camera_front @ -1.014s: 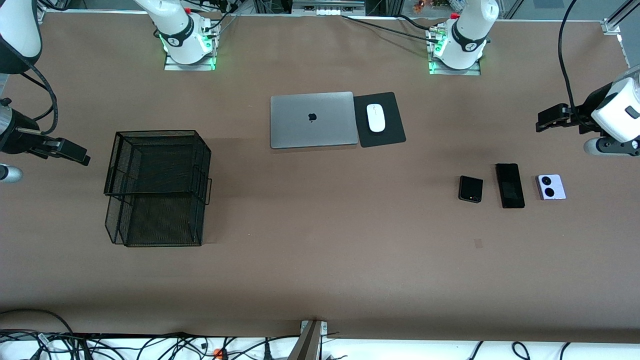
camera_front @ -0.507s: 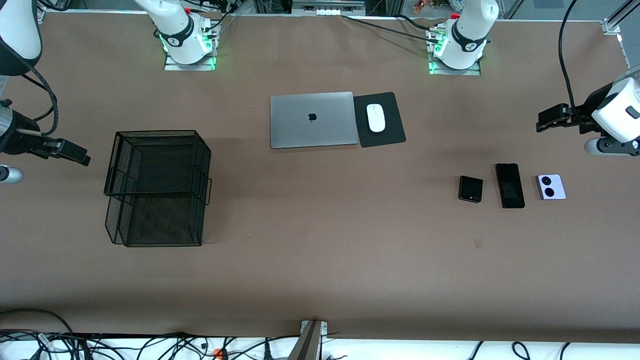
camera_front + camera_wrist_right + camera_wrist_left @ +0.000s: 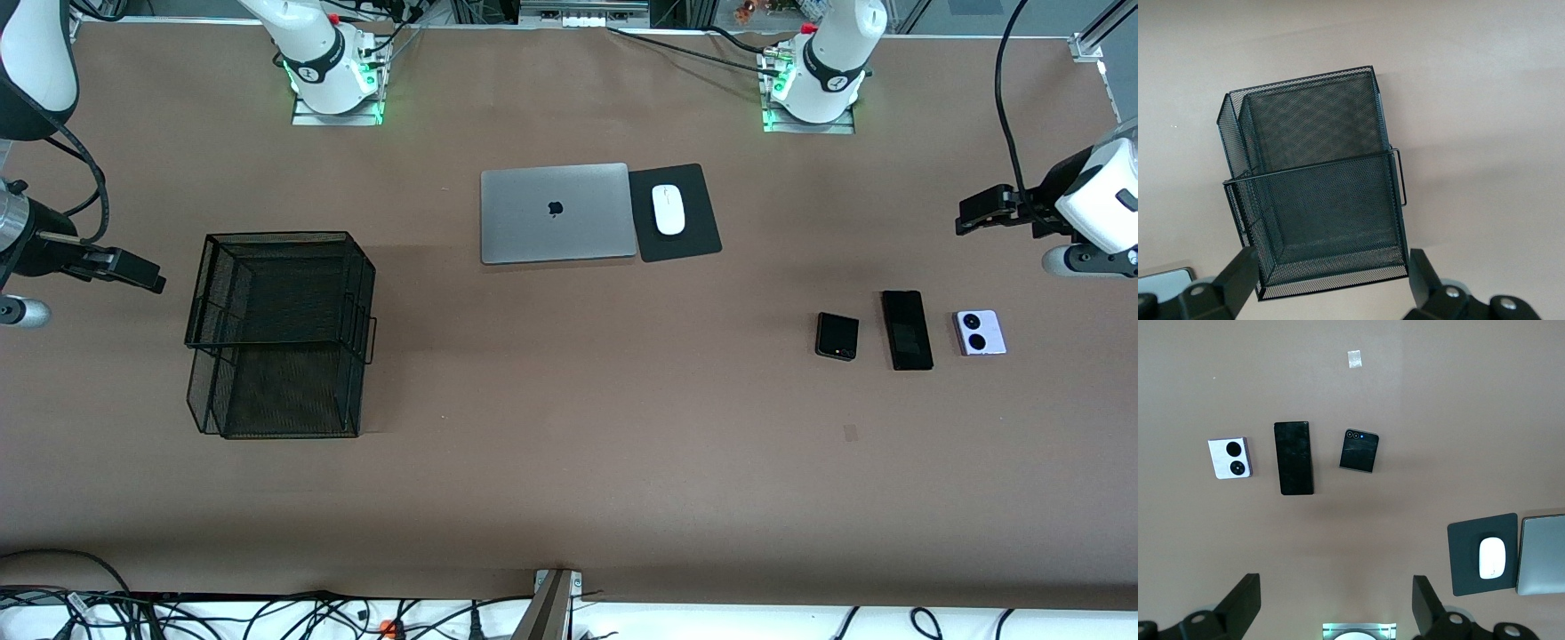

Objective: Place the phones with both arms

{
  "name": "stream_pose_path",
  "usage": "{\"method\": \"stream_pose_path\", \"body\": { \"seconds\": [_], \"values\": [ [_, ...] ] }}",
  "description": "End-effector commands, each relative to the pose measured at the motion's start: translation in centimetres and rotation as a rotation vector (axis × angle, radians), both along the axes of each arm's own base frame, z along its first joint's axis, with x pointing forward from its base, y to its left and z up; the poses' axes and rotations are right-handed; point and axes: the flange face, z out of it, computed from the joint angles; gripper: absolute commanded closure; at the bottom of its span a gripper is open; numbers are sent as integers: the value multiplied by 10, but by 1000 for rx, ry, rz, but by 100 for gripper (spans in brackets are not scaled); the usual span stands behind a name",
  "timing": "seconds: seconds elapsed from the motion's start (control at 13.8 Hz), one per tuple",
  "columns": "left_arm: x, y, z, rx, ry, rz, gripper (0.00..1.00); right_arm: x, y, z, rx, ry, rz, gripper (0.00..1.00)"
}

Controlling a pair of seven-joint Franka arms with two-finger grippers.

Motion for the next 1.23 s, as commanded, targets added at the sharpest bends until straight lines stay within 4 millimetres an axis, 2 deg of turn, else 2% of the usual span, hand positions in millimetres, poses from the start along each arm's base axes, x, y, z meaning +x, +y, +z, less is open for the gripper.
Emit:
{"method": "stream_pose_path", "body": {
  "seconds": [0.0, 0.8, 0.94, 1.16],
  "values": [
    [-2, 3, 4, 21, 3, -9, 0, -5, -1, 3, 7, 5, 15, 0],
    [-1, 2, 2, 42, 2, -16, 0, -5, 1, 3, 5, 5, 5, 0],
    [7, 4, -12, 42, 17, -17, 0, -5, 1, 3, 4, 5, 7, 0],
    [32, 8, -59, 40, 31, -19, 0, -7, 1, 3, 4, 17, 2, 0]
  ]
}}
